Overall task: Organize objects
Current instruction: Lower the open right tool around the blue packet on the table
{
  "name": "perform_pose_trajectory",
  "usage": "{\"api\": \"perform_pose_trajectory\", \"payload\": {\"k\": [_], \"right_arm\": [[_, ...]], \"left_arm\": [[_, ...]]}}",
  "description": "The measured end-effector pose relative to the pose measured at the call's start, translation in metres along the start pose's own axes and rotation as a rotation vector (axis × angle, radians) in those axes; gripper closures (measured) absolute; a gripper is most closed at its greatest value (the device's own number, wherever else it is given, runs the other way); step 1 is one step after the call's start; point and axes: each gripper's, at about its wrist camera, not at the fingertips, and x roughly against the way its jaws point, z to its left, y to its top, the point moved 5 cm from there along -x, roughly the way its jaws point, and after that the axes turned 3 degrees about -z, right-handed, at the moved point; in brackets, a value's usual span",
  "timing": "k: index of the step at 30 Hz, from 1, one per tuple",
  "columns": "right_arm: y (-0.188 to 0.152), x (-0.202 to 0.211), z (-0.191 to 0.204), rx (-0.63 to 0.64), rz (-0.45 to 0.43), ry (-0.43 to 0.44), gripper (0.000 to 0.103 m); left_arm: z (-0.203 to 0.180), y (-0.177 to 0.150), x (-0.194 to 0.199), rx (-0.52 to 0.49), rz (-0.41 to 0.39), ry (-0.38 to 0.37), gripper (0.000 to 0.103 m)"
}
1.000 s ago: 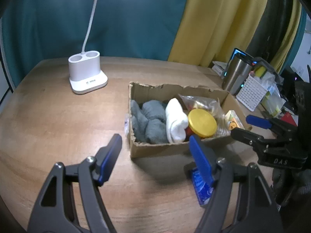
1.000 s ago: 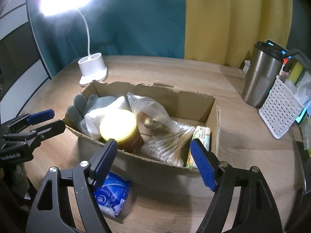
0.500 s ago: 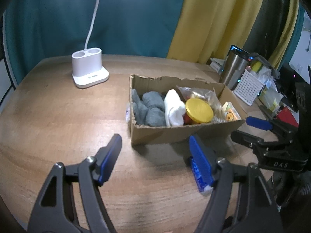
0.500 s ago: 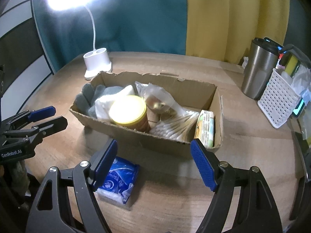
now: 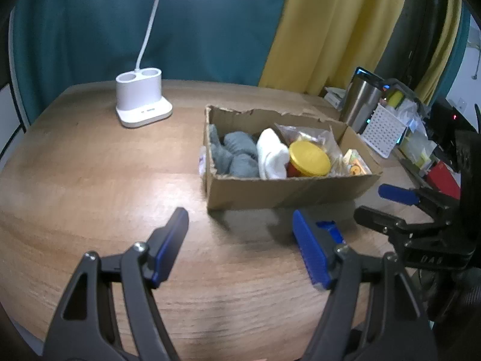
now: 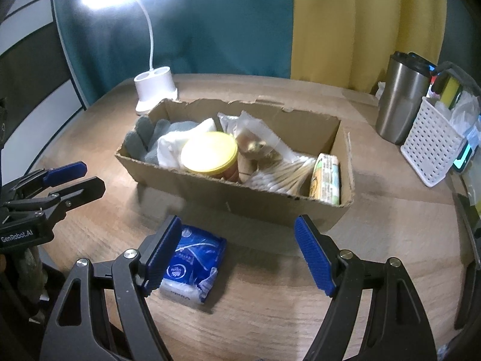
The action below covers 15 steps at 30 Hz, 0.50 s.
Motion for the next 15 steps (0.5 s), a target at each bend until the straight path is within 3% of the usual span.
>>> {"api": "perform_pose_trajectory", "payload": {"k": [15], "right_arm": [[-0.02,-0.019,0.024,0.012,0.063,0.029,0.023]], "left_arm": [[0.014,-0.017,-0.003,0.018,0.025,0.006,0.03]]}}
